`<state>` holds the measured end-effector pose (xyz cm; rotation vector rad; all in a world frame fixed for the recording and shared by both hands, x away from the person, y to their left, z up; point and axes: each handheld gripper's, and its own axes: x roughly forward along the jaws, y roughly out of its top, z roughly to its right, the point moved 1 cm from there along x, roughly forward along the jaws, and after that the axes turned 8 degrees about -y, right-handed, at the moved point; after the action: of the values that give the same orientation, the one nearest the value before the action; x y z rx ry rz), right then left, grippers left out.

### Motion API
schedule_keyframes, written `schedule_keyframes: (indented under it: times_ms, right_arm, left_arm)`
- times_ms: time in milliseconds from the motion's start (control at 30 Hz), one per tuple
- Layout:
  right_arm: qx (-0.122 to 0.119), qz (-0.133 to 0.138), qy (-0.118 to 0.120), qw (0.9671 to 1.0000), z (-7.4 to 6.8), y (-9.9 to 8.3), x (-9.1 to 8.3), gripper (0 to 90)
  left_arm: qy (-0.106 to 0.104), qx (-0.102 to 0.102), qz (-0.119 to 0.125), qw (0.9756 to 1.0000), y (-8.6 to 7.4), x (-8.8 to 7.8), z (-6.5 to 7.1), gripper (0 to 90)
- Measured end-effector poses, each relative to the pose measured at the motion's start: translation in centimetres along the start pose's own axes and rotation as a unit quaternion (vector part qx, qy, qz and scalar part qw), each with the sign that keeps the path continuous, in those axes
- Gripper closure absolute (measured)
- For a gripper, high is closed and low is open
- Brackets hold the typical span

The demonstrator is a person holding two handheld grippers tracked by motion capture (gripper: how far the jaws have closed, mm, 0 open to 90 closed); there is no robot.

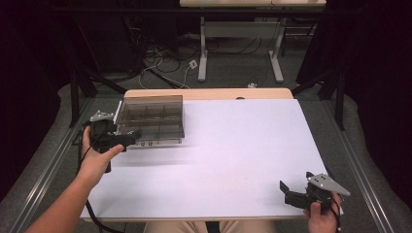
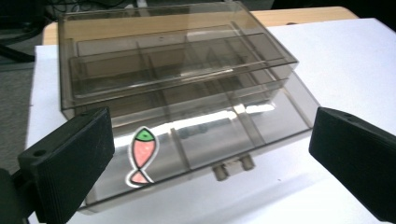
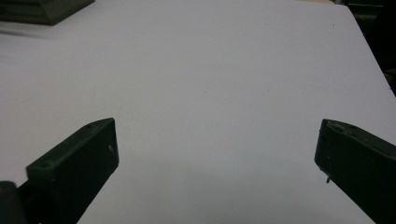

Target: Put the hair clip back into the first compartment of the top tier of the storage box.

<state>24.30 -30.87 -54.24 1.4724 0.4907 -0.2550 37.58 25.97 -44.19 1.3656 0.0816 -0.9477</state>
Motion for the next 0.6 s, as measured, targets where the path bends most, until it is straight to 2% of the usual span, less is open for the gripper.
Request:
schedule_keyframes:
  times_ms: [233,267,367,400,433,600]
  right_arm:
    - [-0.002,0.002,0.000,1.0000,0.0,0.0,0.0,0.0]
    - [-0.001,0.005,0.001,1.0000,-0.1,0.0,0.1,0.0]
    - [0.002,0.004,0.002,1.0000,-0.2,0.0,0.1,0.0]
    - [0.001,0.004,0.003,1.0000,-0.2,0.0,0.1,0.0]
    - [0.001,0.004,0.002,1.0000,-0.2,0.0,0.1,0.0]
    - [-0.002,0.000,0.004,1.0000,-0.1,0.0,0.0,0.0]
  left_arm:
    - [-0.011,0.008,0.018,0.9997,-0.6,-0.6,0.9,0.4]
    - [-0.014,0.002,0.022,0.9996,-0.7,-0.6,1.0,0.4]
    - [-0.021,0.000,0.027,0.9994,-1.1,-0.9,1.4,0.4]
    - [-0.022,0.004,0.024,0.9995,-1.3,-1.0,1.5,0.4]
    - [-0.023,0.004,0.033,0.9992,-1.5,-1.0,1.7,0.4]
    - [-0.036,-0.006,0.032,0.9988,-2.8,-1.2,2.6,0.4]
